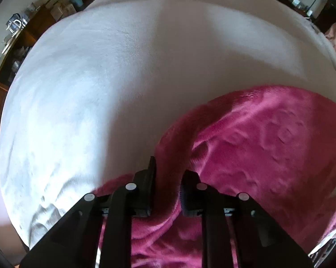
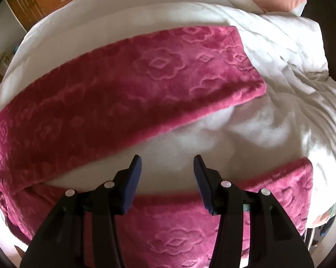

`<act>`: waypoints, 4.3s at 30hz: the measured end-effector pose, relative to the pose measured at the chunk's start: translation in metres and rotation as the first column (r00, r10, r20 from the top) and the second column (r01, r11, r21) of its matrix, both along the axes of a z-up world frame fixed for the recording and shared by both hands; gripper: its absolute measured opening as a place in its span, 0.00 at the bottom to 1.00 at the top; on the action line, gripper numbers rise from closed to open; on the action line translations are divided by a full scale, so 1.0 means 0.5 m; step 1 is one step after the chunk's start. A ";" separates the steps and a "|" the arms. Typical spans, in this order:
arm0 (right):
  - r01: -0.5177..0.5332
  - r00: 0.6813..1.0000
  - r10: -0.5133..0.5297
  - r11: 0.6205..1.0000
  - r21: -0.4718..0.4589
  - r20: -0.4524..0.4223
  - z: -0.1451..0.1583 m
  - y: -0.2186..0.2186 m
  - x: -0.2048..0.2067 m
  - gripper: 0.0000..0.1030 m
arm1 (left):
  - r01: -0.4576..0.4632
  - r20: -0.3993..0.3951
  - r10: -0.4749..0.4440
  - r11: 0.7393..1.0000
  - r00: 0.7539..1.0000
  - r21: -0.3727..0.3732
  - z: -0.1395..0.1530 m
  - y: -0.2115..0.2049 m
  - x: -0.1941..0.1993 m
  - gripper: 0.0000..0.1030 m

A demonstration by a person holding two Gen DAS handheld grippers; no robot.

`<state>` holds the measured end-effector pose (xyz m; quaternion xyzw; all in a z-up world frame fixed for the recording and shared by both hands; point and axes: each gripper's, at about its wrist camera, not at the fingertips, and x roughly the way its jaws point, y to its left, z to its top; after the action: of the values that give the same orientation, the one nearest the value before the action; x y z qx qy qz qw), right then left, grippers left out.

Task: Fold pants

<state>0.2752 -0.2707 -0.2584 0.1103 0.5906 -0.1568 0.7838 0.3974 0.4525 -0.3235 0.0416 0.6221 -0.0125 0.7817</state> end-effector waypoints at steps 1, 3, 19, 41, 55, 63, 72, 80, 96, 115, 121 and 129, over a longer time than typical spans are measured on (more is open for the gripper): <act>0.005 1.000 -0.005 1.000 0.003 0.005 0.001 -0.005 0.008 0.48 | 0.003 0.013 -0.003 1.000 1.000 0.001 0.012 -0.001 -0.015 0.17; 0.024 1.000 -0.025 0.999 0.020 0.019 0.002 -0.022 0.027 0.48 | 0.003 0.031 -0.003 1.000 1.000 0.008 0.031 -0.002 -0.045 0.17; 0.367 0.915 -0.397 0.891 0.266 0.068 0.003 -0.291 0.211 0.51 | -0.030 0.005 0.030 0.999 1.000 0.014 0.045 -0.060 -0.245 0.15; 0.574 0.808 -0.583 0.748 0.333 -0.082 -0.063 -0.428 0.355 0.53 | -0.096 -0.038 0.098 0.994 0.994 0.060 0.079 -0.079 -0.355 0.15; 0.498 0.856 -0.516 0.802 0.330 -0.039 -0.055 -0.416 0.294 0.06 | -0.099 0.010 0.098 0.994 0.995 0.054 0.113 -0.089 -0.316 0.15; 0.450 0.854 -0.515 0.801 0.394 0.072 0.066 -0.420 0.216 0.05 | -0.106 0.104 0.104 0.994 0.989 0.018 0.180 -0.054 -0.250 0.15; 0.442 0.800 -0.573 0.763 0.472 0.177 0.209 -0.410 0.037 0.05 | -0.066 0.206 0.075 0.996 0.976 -0.051 0.249 0.006 -0.209 0.15; 0.473 0.767 -0.607 0.753 0.457 0.208 0.253 -0.373 -0.194 0.05 | 0.019 0.220 -0.003 0.997 0.975 -0.069 0.278 0.021 -0.269 0.15; 0.525 0.771 -0.629 0.716 0.459 0.100 0.099 -0.347 -0.462 0.05 | 0.032 0.051 -0.037 0.996 0.998 0.088 0.144 -0.003 -0.564 0.15; 0.407 0.865 -0.491 0.806 0.430 0.102 0.004 -0.371 -0.474 0.11 | 0.040 -0.093 -0.011 0.951 0.996 0.307 -0.034 -0.067 -0.645 0.18; 0.436 0.825 -0.550 0.766 0.473 0.130 0.006 -0.405 -0.486 0.28 | -0.067 -0.072 0.078 0.987 0.994 0.145 -0.005 -0.058 -0.683 0.39; 0.390 0.854 -0.496 0.809 0.439 0.155 0.018 -0.413 -0.447 0.07 | -0.161 -0.030 0.166 0.978 0.986 0.131 0.023 -0.052 -0.685 0.41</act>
<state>0.0516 -0.4774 -0.2493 0.4203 0.4581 -0.1994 0.7575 0.0548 0.4267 -0.3122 0.0402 0.6387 0.0910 0.7630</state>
